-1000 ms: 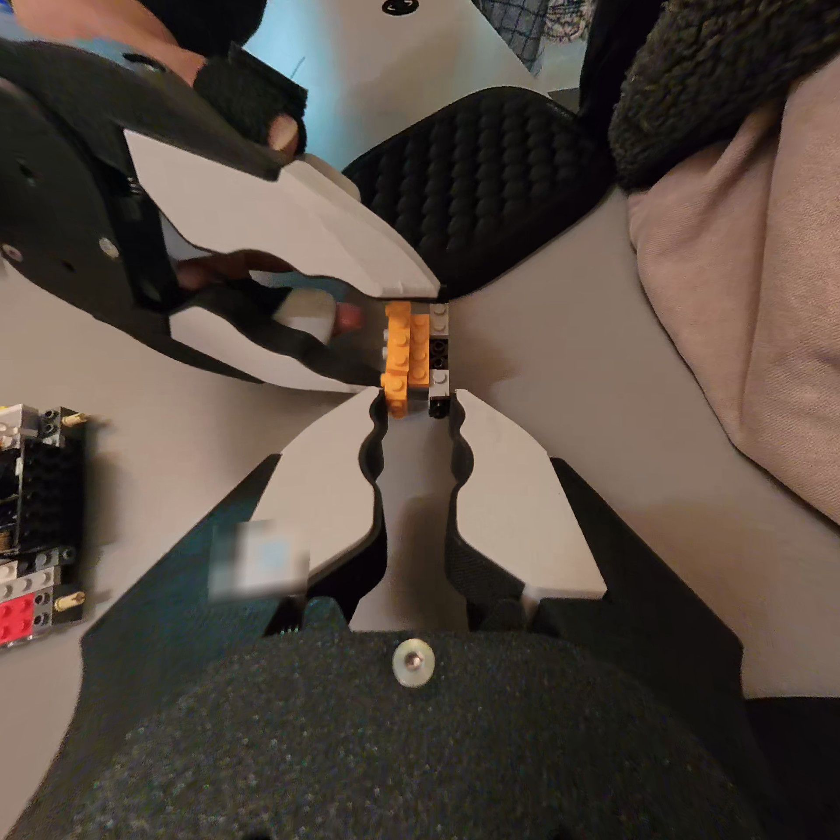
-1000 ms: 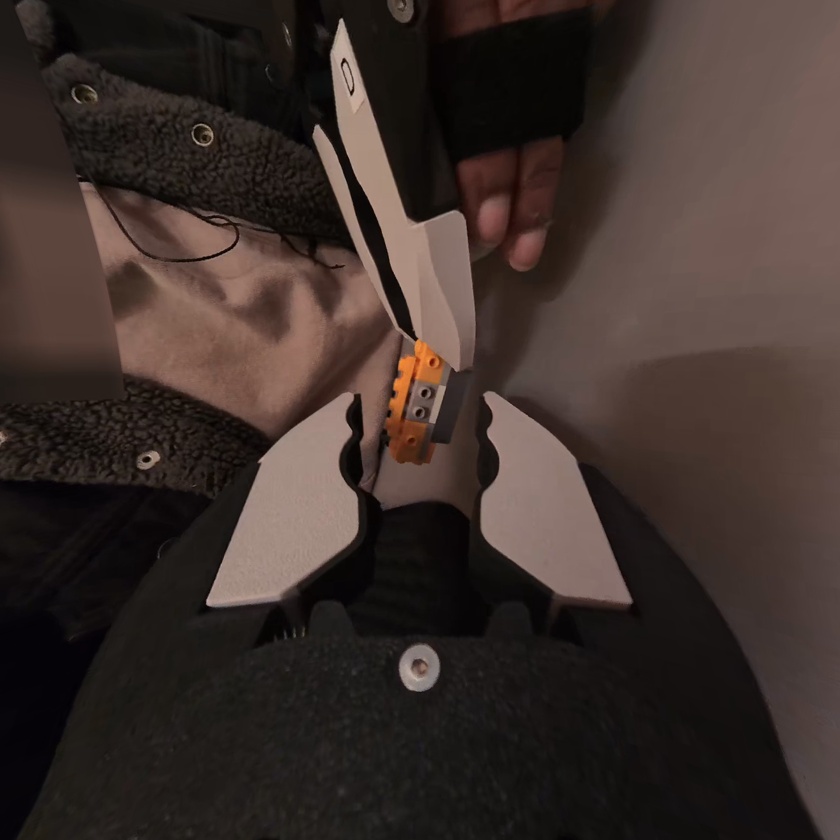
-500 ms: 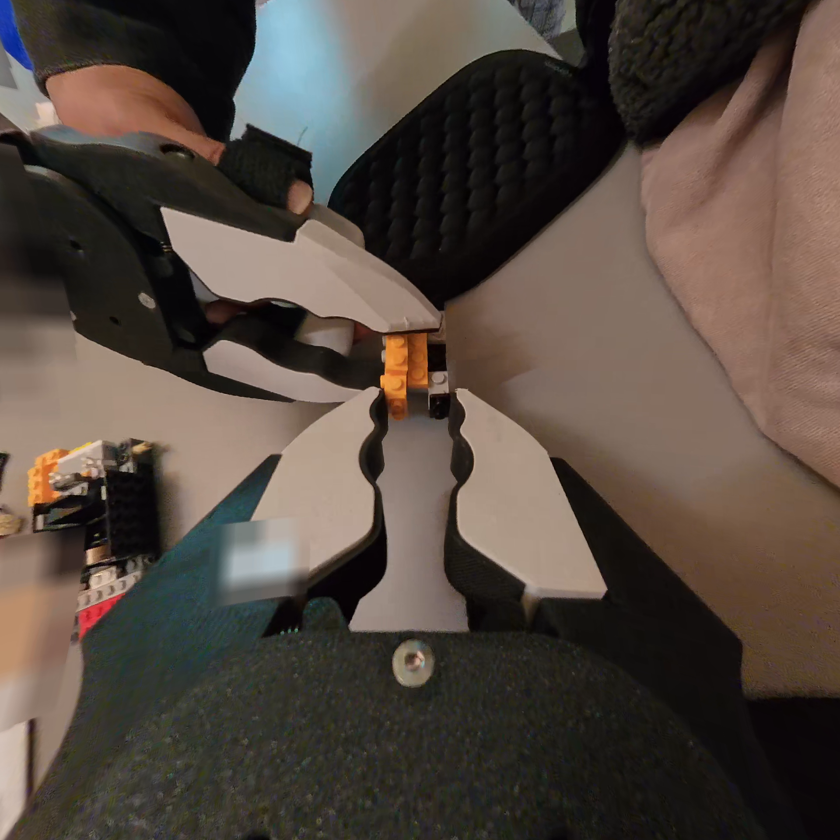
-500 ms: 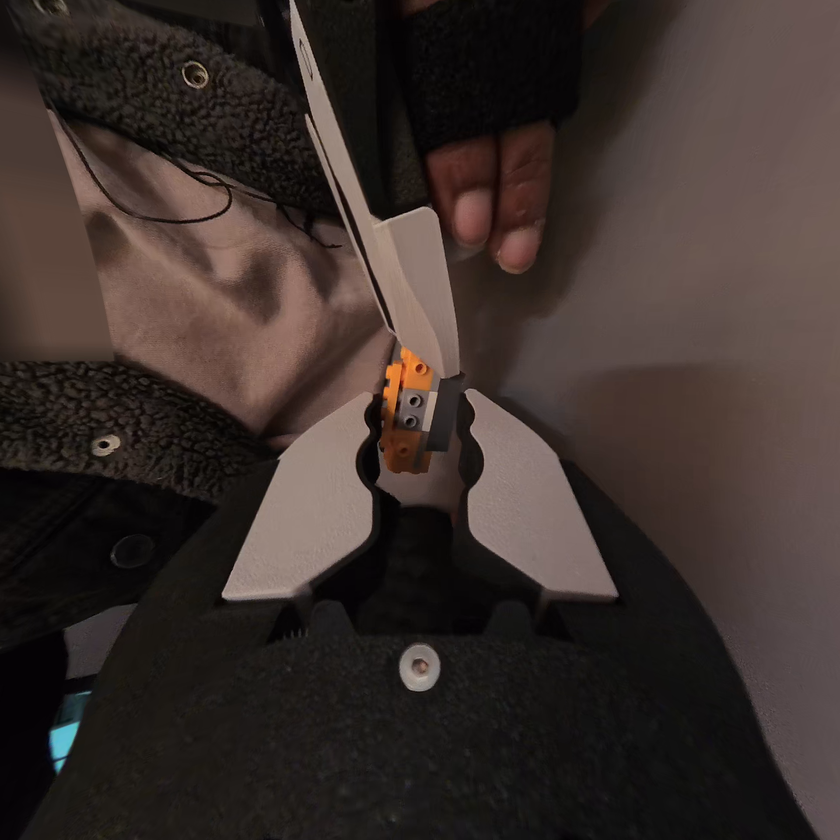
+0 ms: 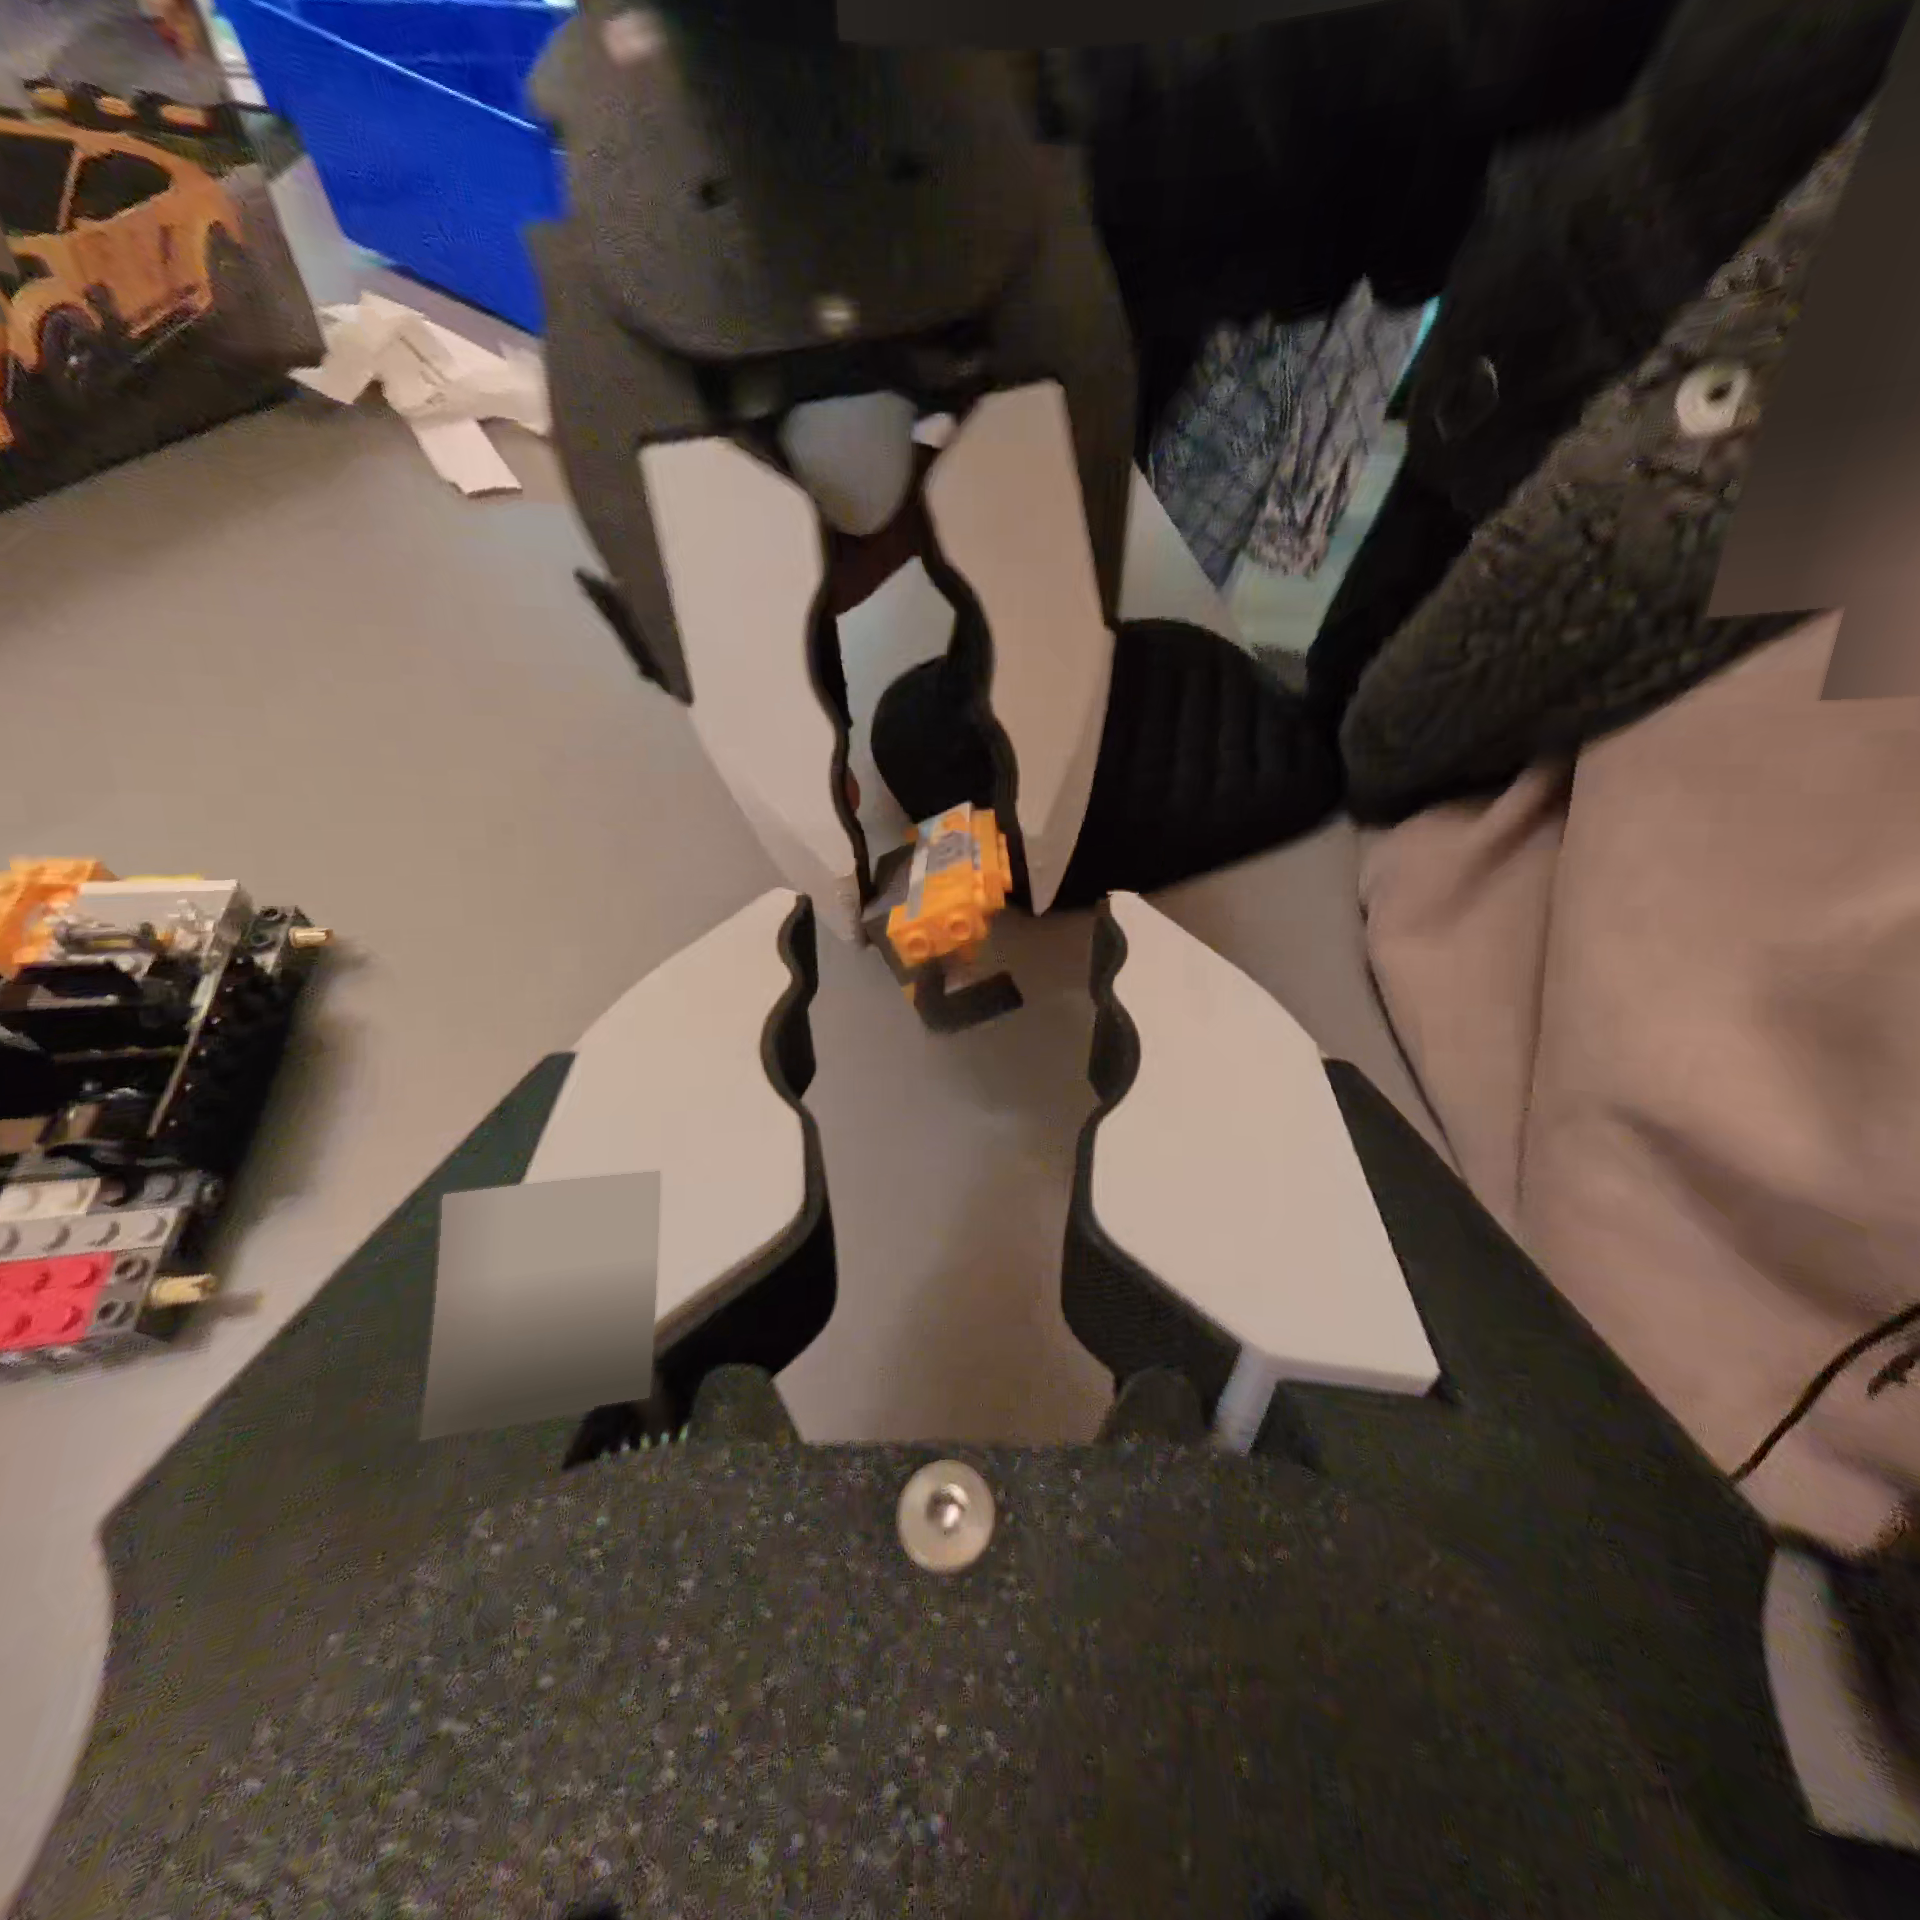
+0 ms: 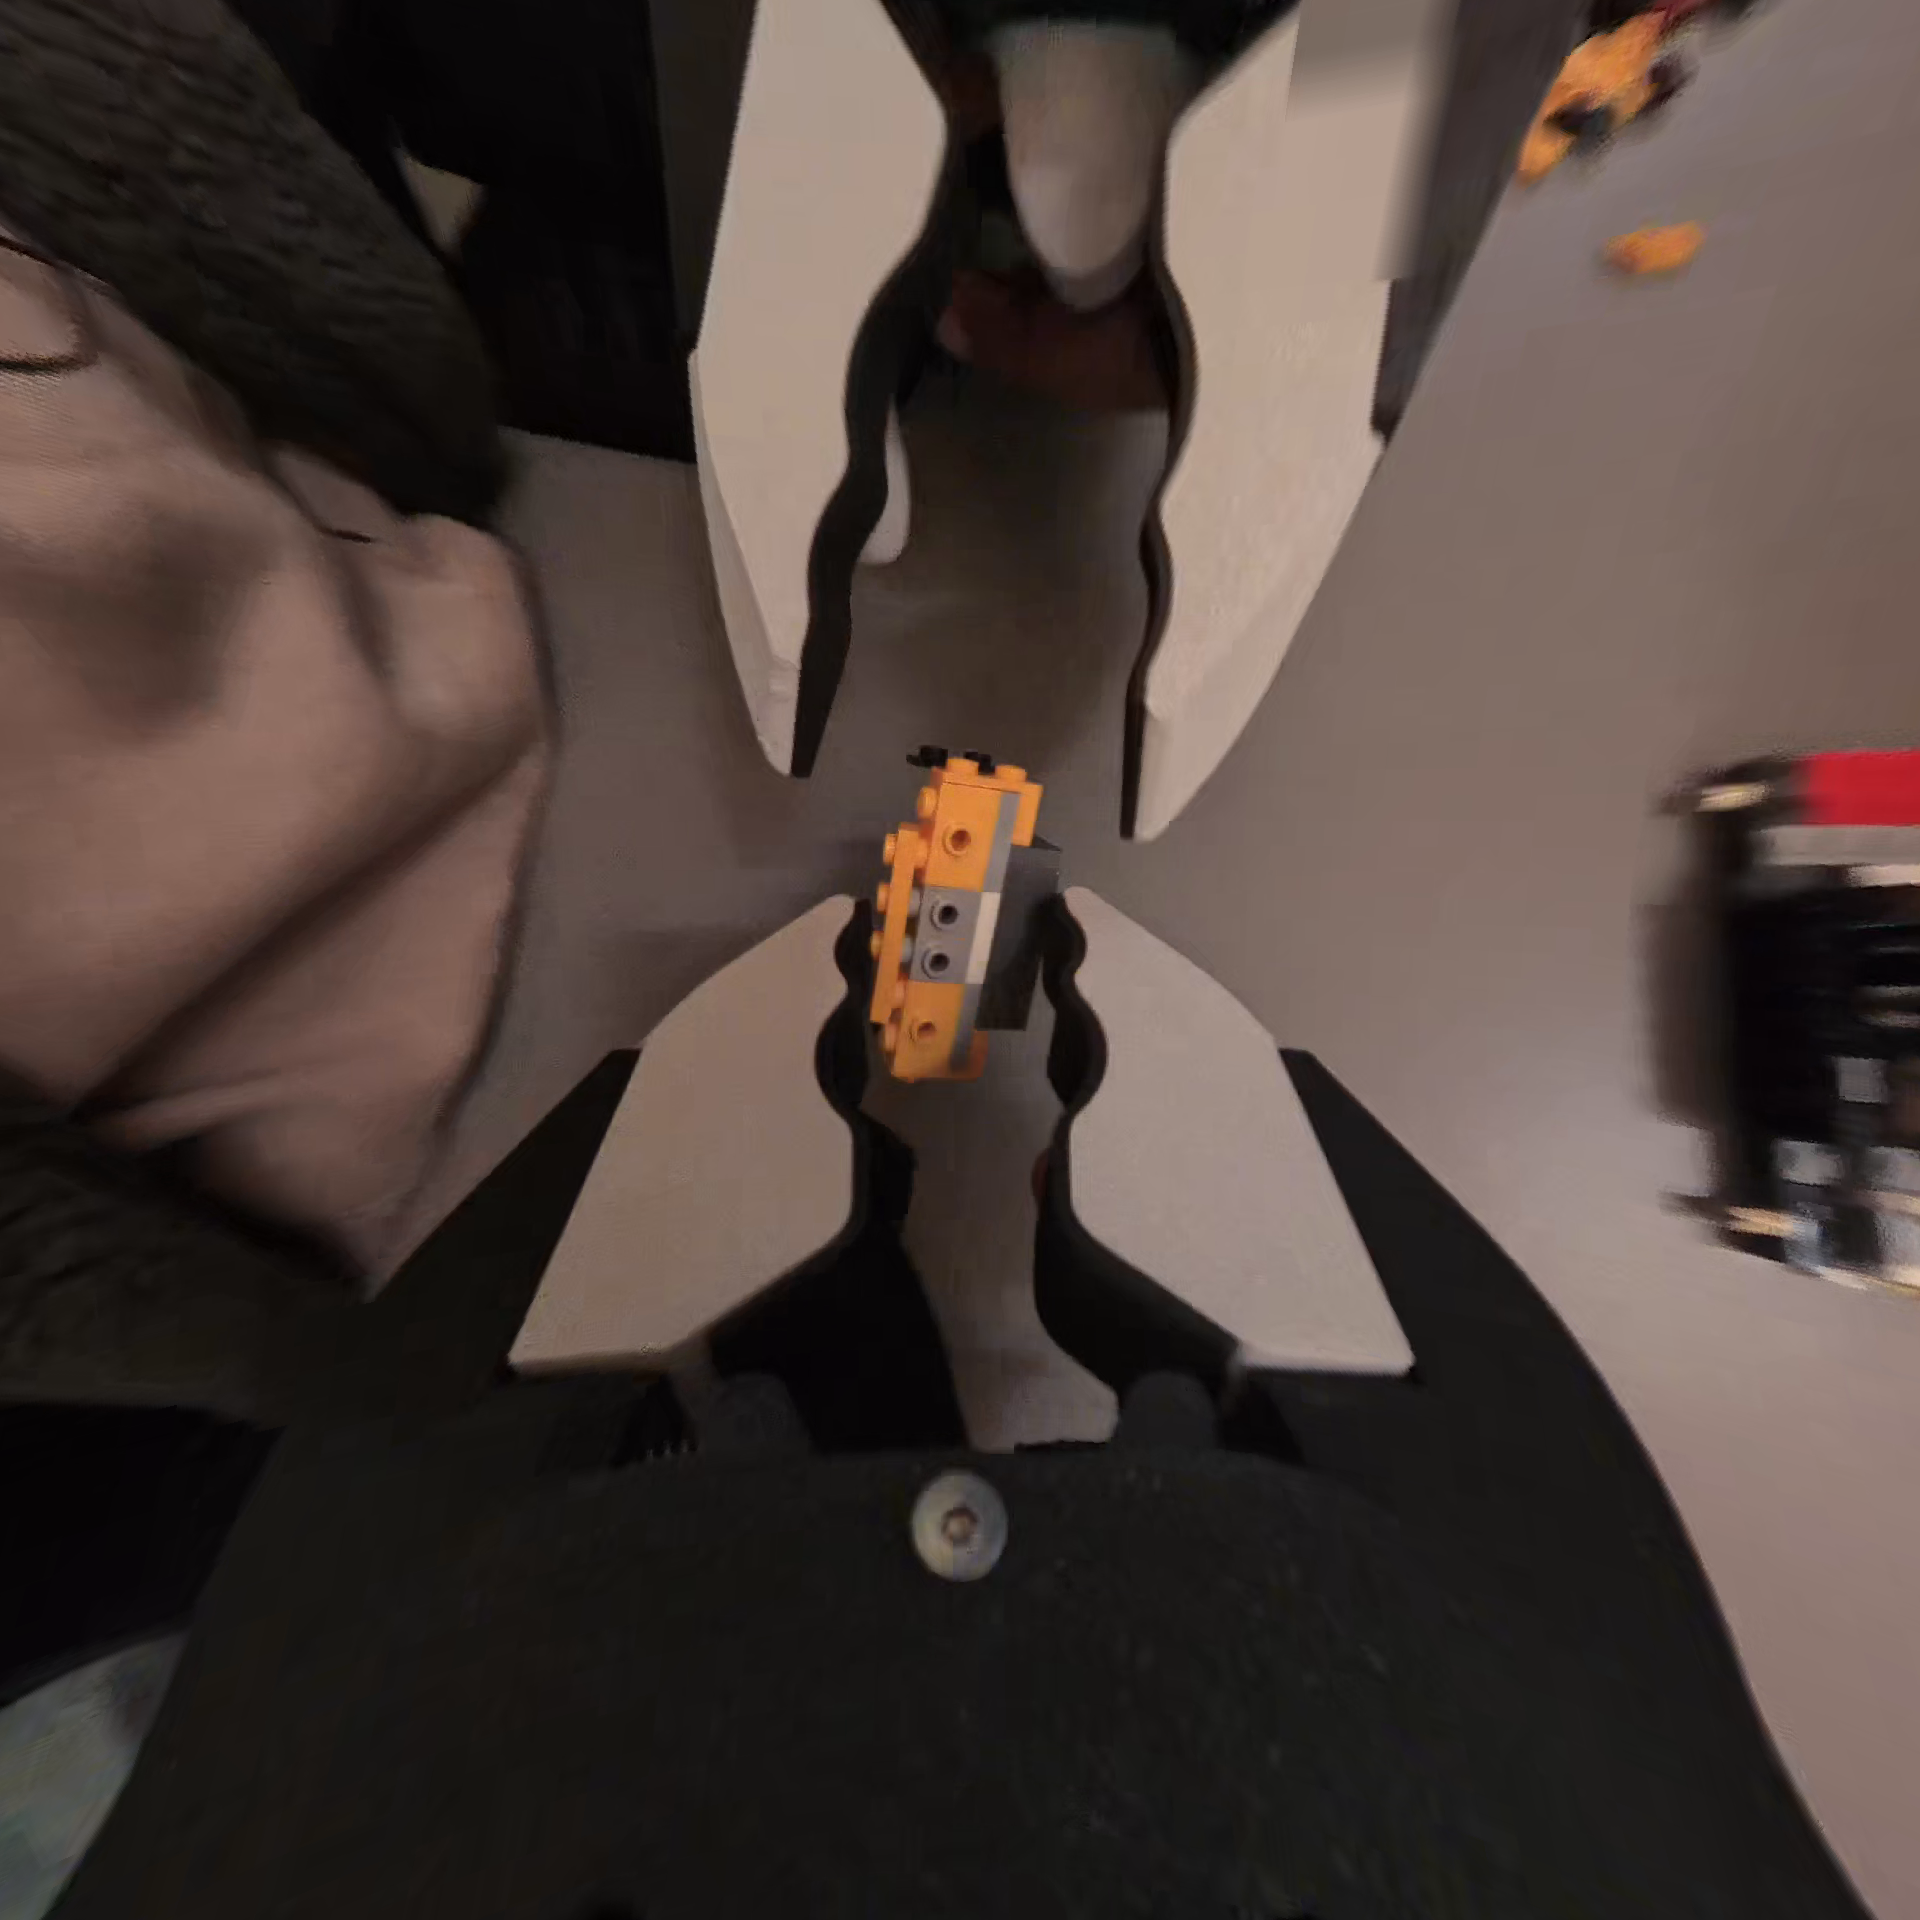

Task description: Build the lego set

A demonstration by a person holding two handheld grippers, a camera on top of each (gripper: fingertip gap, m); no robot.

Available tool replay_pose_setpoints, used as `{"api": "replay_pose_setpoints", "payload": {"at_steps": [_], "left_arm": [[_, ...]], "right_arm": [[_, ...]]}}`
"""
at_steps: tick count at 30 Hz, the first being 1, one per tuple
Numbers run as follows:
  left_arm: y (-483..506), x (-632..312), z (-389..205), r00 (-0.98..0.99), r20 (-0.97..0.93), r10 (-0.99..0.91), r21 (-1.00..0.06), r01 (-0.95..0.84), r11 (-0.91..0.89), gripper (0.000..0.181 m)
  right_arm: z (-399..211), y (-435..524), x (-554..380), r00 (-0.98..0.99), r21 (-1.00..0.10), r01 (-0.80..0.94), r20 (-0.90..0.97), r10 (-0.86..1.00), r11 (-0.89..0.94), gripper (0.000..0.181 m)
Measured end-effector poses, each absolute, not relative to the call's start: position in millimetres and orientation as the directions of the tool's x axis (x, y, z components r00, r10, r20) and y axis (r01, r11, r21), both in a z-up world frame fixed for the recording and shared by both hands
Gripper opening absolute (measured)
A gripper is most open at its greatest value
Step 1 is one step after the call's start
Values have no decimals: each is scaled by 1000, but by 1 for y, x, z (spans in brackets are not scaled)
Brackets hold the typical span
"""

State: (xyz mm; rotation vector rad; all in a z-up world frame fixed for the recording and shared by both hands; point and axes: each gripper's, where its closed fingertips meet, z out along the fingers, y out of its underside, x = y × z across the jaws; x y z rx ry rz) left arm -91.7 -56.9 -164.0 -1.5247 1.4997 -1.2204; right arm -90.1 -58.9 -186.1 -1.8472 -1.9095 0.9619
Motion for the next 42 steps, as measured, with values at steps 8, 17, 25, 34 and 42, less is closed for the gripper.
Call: {"api": "replay_pose_setpoints", "payload": {"at_steps": [8,17,25,34,42], "left_arm": [[-36,-91,-170,66,44,-997,-910,-410,-67,34],[-37,-92,-170,99,-114,-989,-905,-420,62,30],[-47,-94,-170,33,-288,-957,-868,-431,247,30],[-53,-96,-162,-2,-373,-928,-852,-396,343,30],[-56,-93,-164,-6,-321,-947,-873,-385,299,31]], "right_arm": [[-179,-32,-98,-37,-607,763,305,952,224,32],[-181,-29,-100,-10,-547,762,526,851,347,31],[-178,-39,-102,47,-629,675,556,830,384,31],[-168,-49,-102,57,-743,584,439,897,327,30],[-172,-51,-103,57,-736,601,427,903,311,30]]}}
